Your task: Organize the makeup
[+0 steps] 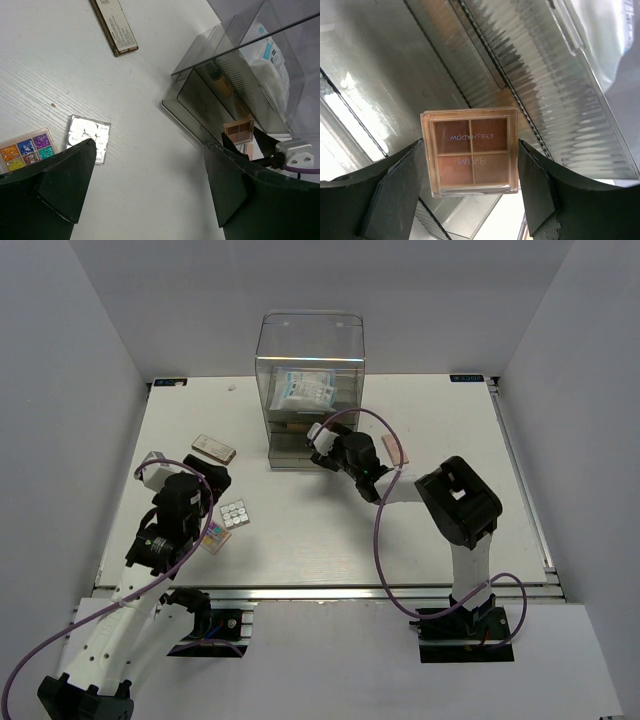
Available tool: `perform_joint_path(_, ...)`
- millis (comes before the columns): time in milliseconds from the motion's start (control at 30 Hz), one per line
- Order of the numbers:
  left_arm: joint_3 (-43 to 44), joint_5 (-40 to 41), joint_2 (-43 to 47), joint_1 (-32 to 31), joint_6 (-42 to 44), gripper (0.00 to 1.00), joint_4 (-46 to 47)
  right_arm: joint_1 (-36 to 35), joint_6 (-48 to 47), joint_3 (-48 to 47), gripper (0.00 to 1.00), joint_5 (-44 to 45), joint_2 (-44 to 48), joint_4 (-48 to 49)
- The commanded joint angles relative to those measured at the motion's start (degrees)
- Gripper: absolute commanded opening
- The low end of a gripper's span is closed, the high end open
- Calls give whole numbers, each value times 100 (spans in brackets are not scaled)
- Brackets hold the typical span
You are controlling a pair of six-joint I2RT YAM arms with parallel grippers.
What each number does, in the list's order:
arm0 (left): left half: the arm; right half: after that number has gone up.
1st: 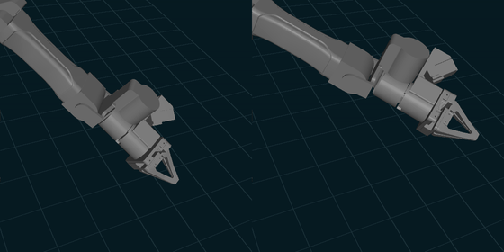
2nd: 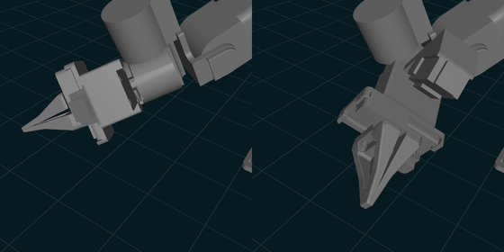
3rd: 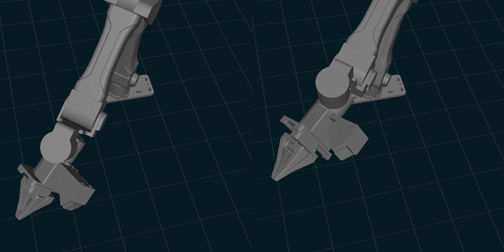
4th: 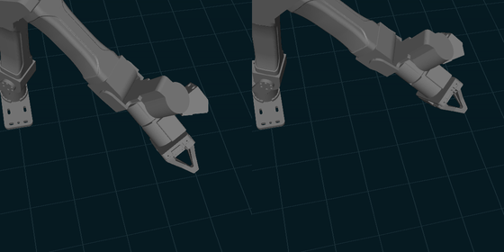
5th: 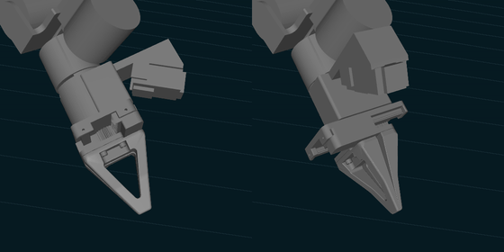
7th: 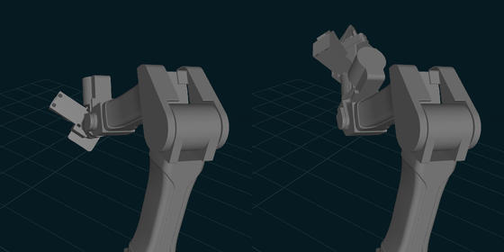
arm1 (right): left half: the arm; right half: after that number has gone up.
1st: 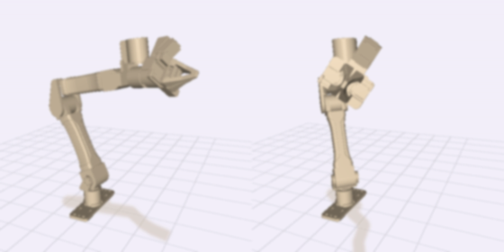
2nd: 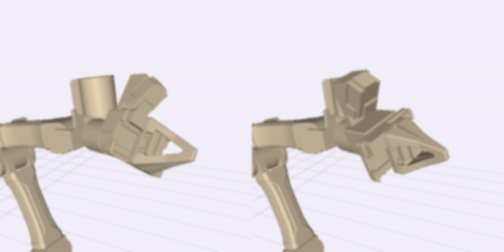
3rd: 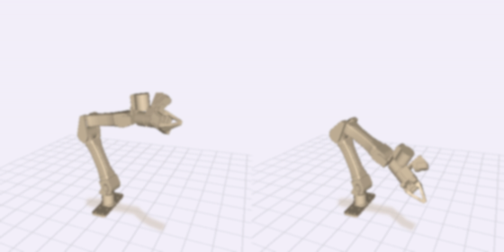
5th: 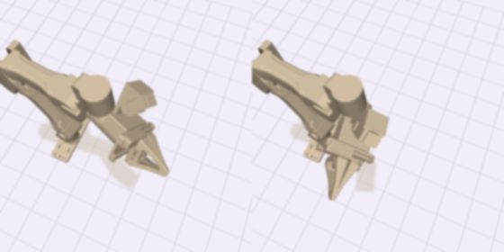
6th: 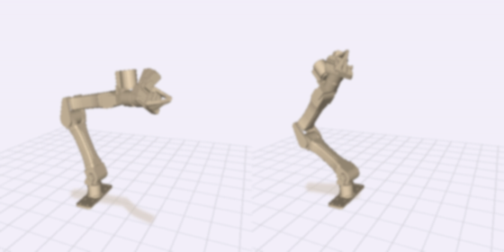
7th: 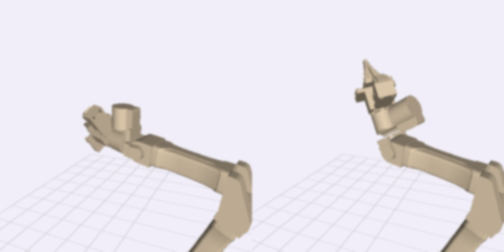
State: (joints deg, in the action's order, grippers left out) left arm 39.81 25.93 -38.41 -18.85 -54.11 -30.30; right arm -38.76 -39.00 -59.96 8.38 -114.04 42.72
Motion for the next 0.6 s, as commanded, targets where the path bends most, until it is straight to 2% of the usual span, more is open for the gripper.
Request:
perform_joint_path(0,35,26,27,31,-30,97,-116,-8,-37,-200,39,-231,66,-315)
perform_joint_path(200,0,-1,36,31,-30,97,-72,-8,77,-165,41,-1066,338,-1133)
perform_joint_path(333,-26,-18,44,31,-21,97,-72,-8,139,-375,41,-1592,365,-2132)
perform_joint_path(567,-88,-1,150,31,-21,97,-81,0,174,-700,40,-1866,277,-2916)
